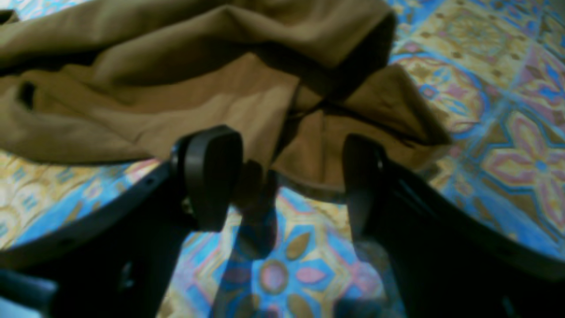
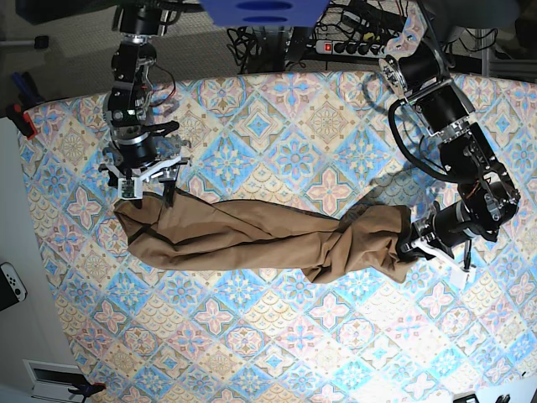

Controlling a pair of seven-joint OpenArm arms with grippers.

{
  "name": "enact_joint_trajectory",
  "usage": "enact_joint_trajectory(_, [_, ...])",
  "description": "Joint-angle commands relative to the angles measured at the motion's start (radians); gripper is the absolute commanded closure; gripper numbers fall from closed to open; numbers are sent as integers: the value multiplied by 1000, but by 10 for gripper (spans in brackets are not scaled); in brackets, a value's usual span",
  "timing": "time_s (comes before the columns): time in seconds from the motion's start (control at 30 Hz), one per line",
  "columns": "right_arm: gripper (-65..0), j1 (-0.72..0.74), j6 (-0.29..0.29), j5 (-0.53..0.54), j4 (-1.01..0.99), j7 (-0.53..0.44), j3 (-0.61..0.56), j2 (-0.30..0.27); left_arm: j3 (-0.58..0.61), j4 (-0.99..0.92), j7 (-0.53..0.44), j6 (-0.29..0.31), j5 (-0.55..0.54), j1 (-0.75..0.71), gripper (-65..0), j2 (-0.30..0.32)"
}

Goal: Layout the t-shirt on the table in an organized manner, then fold the t-shirt properly
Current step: 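Open the right gripper and regrasp the shirt end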

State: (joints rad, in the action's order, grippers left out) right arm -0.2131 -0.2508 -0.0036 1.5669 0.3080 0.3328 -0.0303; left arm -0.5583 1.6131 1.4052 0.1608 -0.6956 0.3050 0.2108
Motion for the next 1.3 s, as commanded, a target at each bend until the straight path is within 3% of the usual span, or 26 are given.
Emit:
enact_joint_trajectory(0.0, [-379, 11, -9, 11, 19, -31, -11, 5, 1, 14, -9, 1, -22, 23, 0, 11])
enact_joint_trajectory(0.7, [-374, 19, -12, 11, -87, -34, -73, 19, 1, 14, -9, 1, -22, 9, 0, 11])
enact_joint_trajectory(1.0, [-204, 19, -12, 11, -87, -25, -70, 16, 1, 14, -9, 1, -22, 7, 0, 11])
enact_joint_trajectory(1.23, [0, 19, -12, 11, -87, -23, -64, 16, 1, 14, -9, 1, -23, -11, 0, 11])
enact_joint_trajectory(1.27, [0, 19, -12, 11, -84, -23, -64, 16, 1, 14, -9, 1, -23, -13, 0, 11])
